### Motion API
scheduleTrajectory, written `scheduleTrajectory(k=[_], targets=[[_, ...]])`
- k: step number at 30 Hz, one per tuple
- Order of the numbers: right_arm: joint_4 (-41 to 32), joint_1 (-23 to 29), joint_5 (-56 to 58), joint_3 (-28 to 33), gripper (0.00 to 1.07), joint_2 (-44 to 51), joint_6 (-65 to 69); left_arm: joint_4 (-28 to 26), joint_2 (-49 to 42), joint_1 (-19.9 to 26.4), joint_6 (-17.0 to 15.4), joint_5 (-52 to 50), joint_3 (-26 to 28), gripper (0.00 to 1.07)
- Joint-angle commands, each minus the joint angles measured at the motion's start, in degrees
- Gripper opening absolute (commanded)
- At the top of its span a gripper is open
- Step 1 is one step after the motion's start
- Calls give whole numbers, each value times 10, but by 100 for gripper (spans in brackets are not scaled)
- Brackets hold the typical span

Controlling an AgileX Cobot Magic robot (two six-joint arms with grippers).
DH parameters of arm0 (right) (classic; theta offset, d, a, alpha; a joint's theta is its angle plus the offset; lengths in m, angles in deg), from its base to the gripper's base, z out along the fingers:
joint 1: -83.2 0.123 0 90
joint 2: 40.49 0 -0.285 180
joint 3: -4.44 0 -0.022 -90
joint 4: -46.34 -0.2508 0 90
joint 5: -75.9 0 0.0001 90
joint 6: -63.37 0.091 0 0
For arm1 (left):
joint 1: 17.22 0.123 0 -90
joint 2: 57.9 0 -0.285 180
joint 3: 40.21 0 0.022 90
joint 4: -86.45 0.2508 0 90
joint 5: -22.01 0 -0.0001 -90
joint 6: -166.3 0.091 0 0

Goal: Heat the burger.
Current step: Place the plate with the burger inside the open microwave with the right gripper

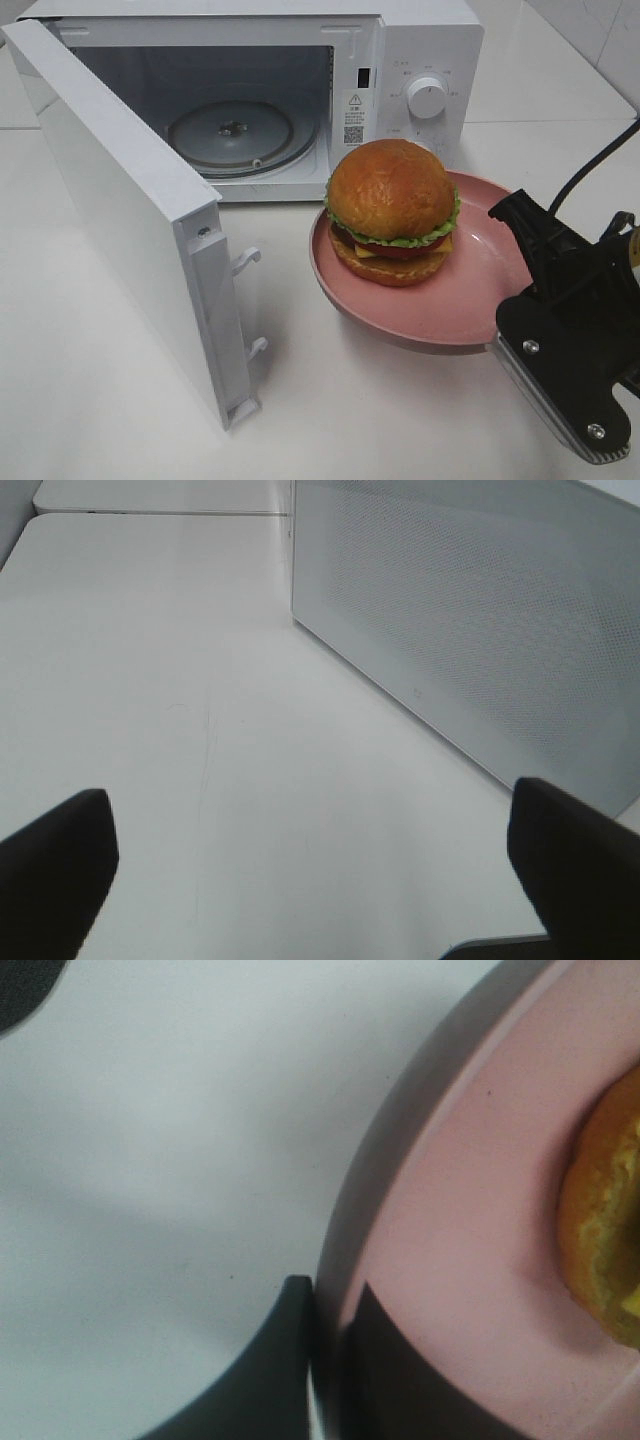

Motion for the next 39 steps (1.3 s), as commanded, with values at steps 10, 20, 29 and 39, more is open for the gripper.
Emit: scheduleTrajectory(k=[10,20,29,39], targets=[[-52,-29,-61,-2,0,-1,-134,-4,-9,0,-2,-6,-2,98],[-58,-27,-78,-19,0,-43,-130,-4,-9,0,-2,-6,-2,98],[-58,-27,-77,-77,0,-96,-130,-4,-9,0,-2,-6,-2,98],[-73,-25,-77,-125,0,-133,-130,-4,-9,0,-2,-6,-2,98]])
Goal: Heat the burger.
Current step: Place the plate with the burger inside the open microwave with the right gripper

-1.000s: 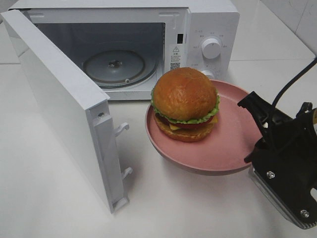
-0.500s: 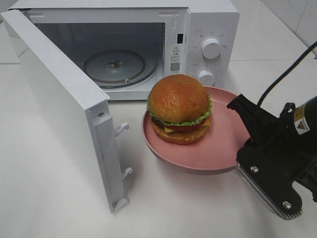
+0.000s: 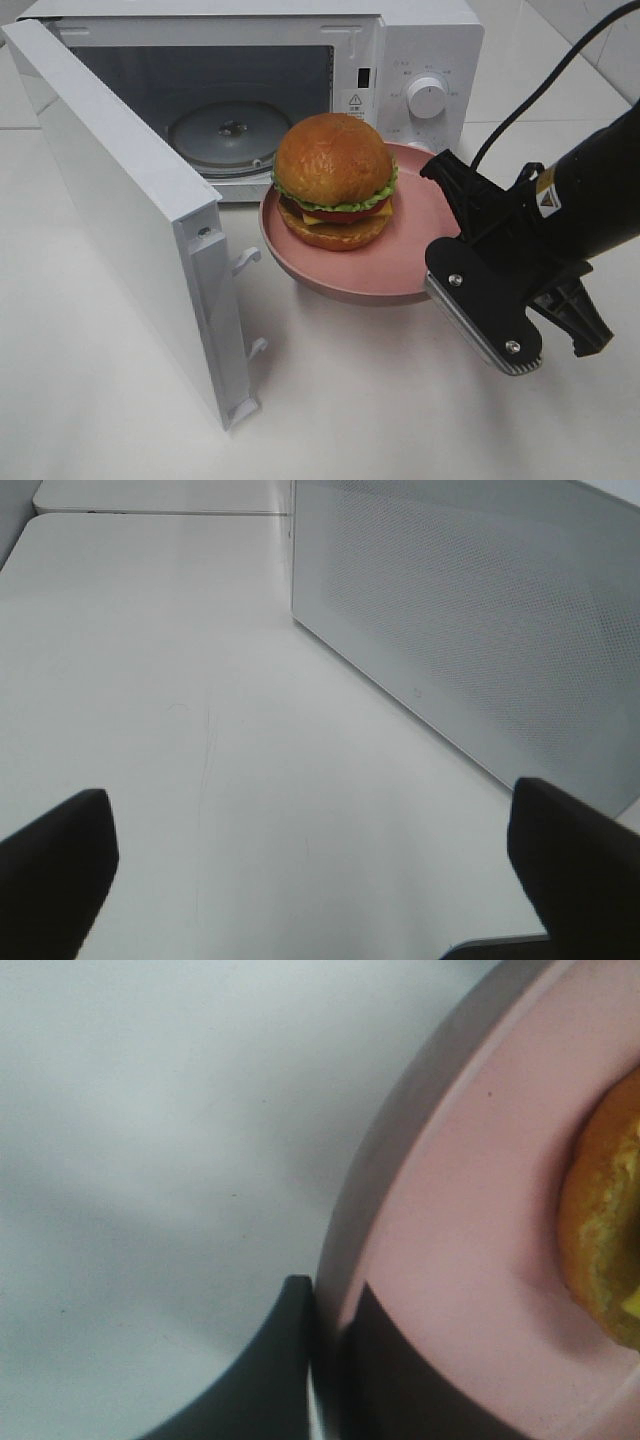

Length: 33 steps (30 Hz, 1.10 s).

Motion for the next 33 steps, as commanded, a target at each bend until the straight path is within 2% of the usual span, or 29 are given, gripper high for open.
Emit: scheduleTrajectory(k=[1,17,33], targets=[[-8,1,-34,-19,0,-2,1,-4,-9,0,-2,-6,-2,98],[-7,23,-33,-63,0,-54,6,-4,-9,0,-2,-6,-2,98],[-7,28,-28,-147,0,-119,33,-4,-9,0,-2,-6,-2,98]])
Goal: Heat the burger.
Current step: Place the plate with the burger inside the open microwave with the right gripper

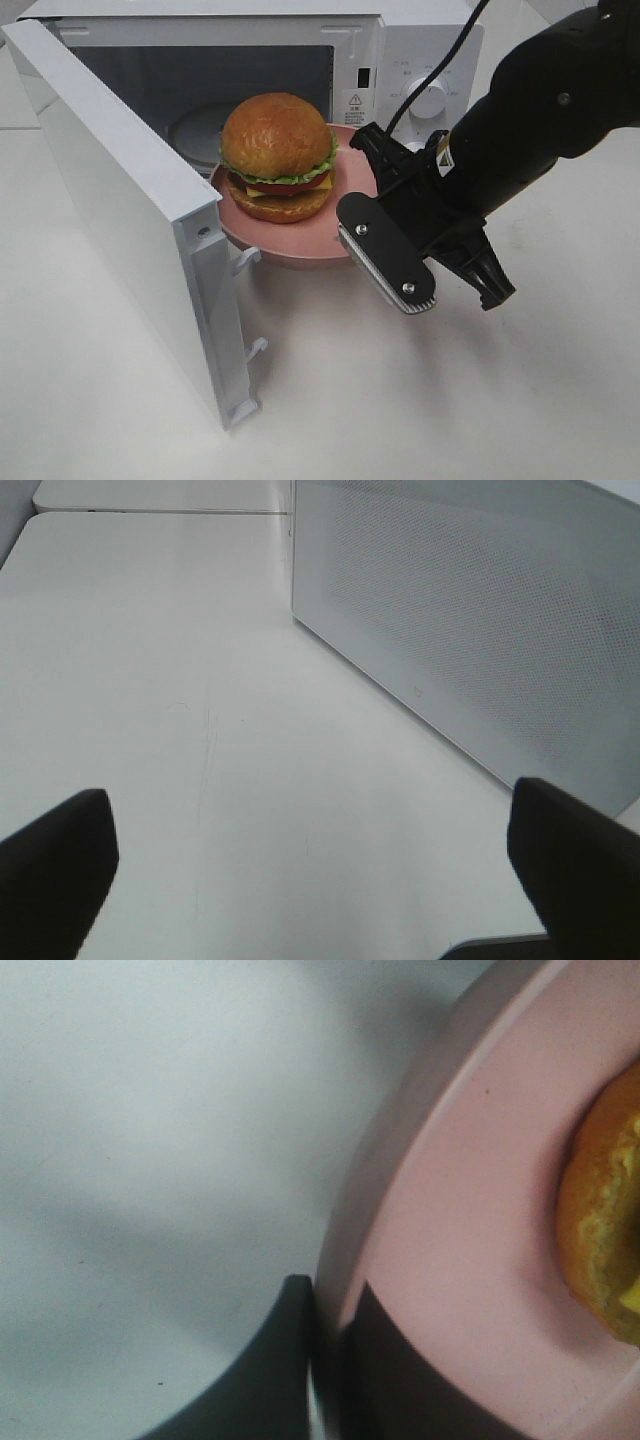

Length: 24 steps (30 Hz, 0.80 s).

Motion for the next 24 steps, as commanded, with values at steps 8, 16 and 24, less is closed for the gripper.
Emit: scheduleTrajectory(k=[8,16,24], targets=[[-1,1,-3,-60,0,-27,21,-4,-9,0,-2,-6,-2,98],[-1,1,14,-95,0,-52,25,-4,-9,0,-2,-6,-2,98],[-1,1,26,-136,0,-77,30,-4,-9,0,-2,-6,-2,98]])
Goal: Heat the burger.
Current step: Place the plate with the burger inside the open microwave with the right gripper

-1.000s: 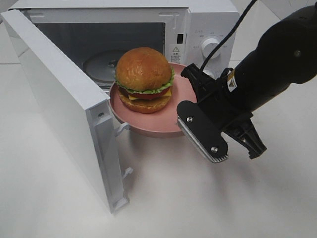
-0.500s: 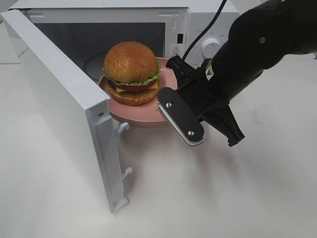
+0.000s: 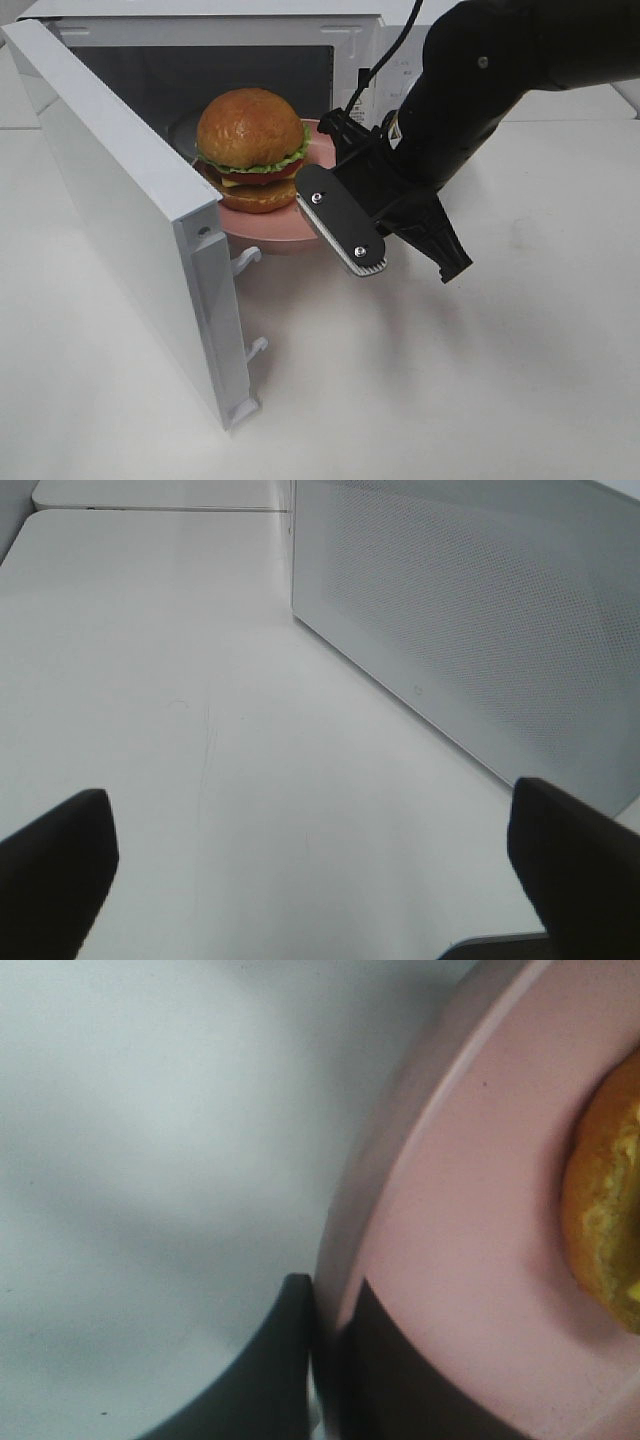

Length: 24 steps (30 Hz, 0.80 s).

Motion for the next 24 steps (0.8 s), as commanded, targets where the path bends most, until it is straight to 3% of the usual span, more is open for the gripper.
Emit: scheduleTrajectory(k=[1,24], targets=[[5,-6,-33,-26,0,-2,21,-4,-9,0,-2,-6,1,98],[14,-6,1,-146,0,-92,57,-4,-9,0,-2,-6,1,98]])
